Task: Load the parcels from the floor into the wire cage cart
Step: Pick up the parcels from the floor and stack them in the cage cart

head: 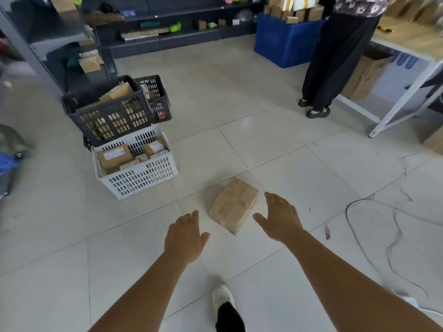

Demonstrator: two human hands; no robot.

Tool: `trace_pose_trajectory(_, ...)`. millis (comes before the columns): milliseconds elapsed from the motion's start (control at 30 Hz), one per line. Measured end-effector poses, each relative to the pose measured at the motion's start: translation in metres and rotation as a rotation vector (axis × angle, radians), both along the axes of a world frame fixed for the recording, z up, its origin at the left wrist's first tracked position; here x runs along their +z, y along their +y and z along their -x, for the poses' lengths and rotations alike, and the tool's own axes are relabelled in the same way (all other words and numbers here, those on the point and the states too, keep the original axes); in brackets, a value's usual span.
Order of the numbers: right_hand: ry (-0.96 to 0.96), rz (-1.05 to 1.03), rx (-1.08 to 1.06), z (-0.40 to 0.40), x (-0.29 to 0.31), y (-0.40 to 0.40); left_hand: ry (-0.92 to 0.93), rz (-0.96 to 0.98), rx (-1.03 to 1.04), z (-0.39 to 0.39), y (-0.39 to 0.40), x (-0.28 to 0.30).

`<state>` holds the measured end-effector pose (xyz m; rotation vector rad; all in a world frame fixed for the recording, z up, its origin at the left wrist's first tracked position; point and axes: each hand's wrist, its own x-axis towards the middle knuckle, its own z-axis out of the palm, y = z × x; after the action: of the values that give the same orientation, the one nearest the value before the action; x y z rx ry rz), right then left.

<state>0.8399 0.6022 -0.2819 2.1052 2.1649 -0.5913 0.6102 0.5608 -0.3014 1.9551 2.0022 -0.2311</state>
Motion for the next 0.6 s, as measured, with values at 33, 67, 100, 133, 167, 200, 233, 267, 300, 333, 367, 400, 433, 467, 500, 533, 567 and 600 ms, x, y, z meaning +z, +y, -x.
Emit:
trace_pose_trajectory(33, -0.007, 0.011, 0.007, -0.003, -0.004, 0.019, -0.006, 0.005, 0.011, -0.004, 0.016, -0.006)
trace_pose_trajectory(67, -0.015, 0.024, 0.018, -0.006, -0.009, 0.037, -0.017, 0.014, 0.027, -0.008, 0.032, -0.013)
trace_pose_trajectory(100, -0.024, 0.04, 0.031, -0.008, -0.013, 0.056, -0.032, 0.03, 0.045, -0.012, 0.047, -0.02)
trace_pose_trajectory(133, -0.033, 0.056, 0.045, -0.011, -0.018, 0.073, -0.042, 0.048, 0.062, -0.017, 0.062, -0.026)
trace_pose_trajectory(167, -0.042, 0.064, 0.058, -0.014, -0.023, 0.09, -0.044, 0.064, 0.077, -0.021, 0.076, -0.033)
trace_pose_trajectory(200, -0.05, 0.068, 0.072, -0.017, -0.029, 0.107, -0.039, 0.077, 0.089, -0.025, 0.09, -0.04)
trace_pose_trajectory(233, -0.053, 0.073, 0.083, -0.019, -0.035, 0.123, -0.037, 0.088, 0.103, -0.028, 0.104, -0.046)
trace_pose_trajectory(267, -0.053, 0.08, 0.09, -0.023, -0.042, 0.14, -0.037, 0.099, 0.118, -0.031, 0.117, -0.053)
trace_pose_trajectory(300, -0.051, 0.091, 0.095, -0.026, -0.049, 0.155, -0.038, 0.11, 0.136, -0.033, 0.128, -0.058)
trace_pose_trajectory(333, -0.05, 0.104, 0.1, -0.03, -0.057, 0.169, -0.037, 0.121, 0.154, -0.036, 0.137, -0.064)
trace_pose_trajectory(367, -0.048, 0.117, 0.11, -0.033, -0.066, 0.183, -0.033, 0.132, 0.17, -0.038, 0.146, -0.07)
trace_pose_trajectory(400, -0.047, 0.13, 0.117, -0.037, -0.075, 0.193, -0.026, 0.144, 0.183, -0.039, 0.152, -0.075)
trace_pose_trajectory(433, -0.045, 0.147, 0.128, -0.04, -0.084, 0.205, -0.023, 0.157, 0.205, -0.042, 0.16, -0.082)
trace_pose_trajectory(467, -0.043, 0.17, 0.14, -0.044, -0.095, 0.218, -0.026, 0.17, 0.238, -0.044, 0.167, -0.091)
trace_pose_trajectory(500, -0.044, 0.19, 0.155, -0.048, -0.105, 0.231, -0.034, 0.178, 0.28, -0.047, 0.174, -0.1)
trace_pose_trajectory(533, -0.047, 0.206, 0.174, -0.052, -0.116, 0.244, -0.043, 0.182, 0.323, -0.051, 0.18, -0.109)
trace_pose_trajectory(567, -0.053, 0.217, 0.198, -0.057, -0.128, 0.257, -0.048, 0.185, 0.364, -0.057, 0.186, -0.117)
trace_pose_trajectory(600, -0.051, 0.223, 0.225, -0.062, -0.14, 0.272, -0.053, 0.189, 0.405, -0.064, 0.192, -0.126)
